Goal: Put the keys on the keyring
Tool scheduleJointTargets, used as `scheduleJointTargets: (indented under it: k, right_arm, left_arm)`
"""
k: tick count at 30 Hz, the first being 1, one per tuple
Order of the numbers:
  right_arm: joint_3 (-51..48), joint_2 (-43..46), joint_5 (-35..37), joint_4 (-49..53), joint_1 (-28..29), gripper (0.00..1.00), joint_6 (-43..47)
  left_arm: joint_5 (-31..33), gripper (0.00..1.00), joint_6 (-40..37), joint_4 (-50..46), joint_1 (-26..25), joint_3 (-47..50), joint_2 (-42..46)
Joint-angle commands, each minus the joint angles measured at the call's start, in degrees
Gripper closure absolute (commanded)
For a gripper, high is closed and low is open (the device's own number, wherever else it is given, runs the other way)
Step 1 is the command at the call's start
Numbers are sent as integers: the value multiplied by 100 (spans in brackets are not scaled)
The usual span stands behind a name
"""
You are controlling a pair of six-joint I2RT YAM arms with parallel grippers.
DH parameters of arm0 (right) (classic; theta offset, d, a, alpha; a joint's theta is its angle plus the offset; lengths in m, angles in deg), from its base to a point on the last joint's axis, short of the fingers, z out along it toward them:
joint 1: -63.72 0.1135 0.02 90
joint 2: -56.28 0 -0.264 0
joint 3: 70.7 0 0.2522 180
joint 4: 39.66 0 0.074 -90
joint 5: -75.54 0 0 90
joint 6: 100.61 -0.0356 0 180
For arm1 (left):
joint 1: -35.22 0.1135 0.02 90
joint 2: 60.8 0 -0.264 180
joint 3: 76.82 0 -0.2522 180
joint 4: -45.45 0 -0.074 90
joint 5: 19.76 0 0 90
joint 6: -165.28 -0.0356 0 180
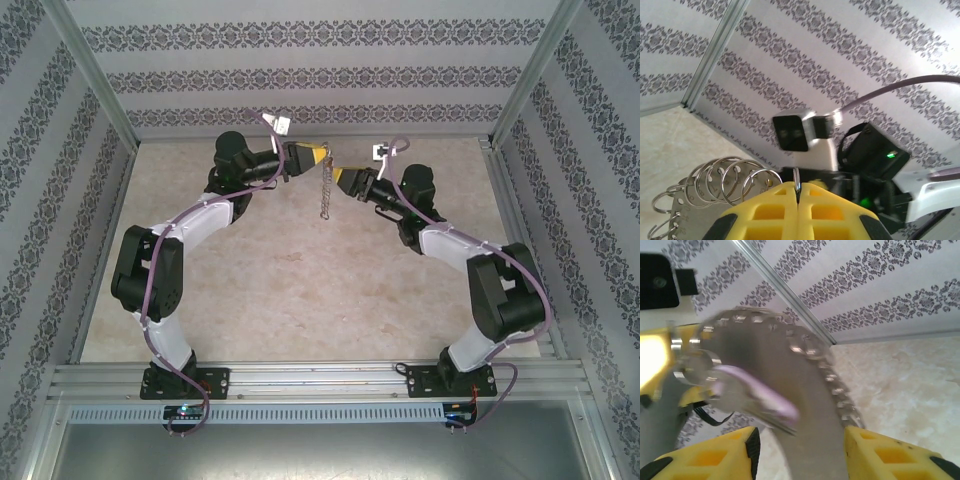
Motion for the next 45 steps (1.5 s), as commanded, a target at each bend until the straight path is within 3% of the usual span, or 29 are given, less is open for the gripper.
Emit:
scheduleJointTargets:
  k: [1, 6, 13, 31, 34, 42, 45]
  right_arm:
    - [-86, 390, 620, 745, 158, 51, 1255]
    - [-162, 609, 762, 1081, 331, 51, 1981]
    - [-224, 651, 713, 1099, 347, 52, 2425]
    - [38, 743, 307, 1097, 354, 53, 2568]
    - [77, 717, 160, 1138, 373, 60, 2586]
    - [26, 845, -225, 1341, 415, 100, 2701]
    - [4, 905, -256, 1437, 433, 100, 2744]
  left_arm:
    - [55, 100, -1165, -887, -135, -202, 349]
    - [165, 100, -1832, -1492, -268, -247, 516]
    - [30, 100, -1681, -1244, -297, -212, 542]
    - [-118, 100, -1474, -1039, -317, -212, 498]
    - [-112, 100, -1439, -1004, -313, -212, 476]
    - [-81, 100, -1359, -899, -313, -221, 454]
    - [-46, 100, -1329, -836, -310, -221, 454]
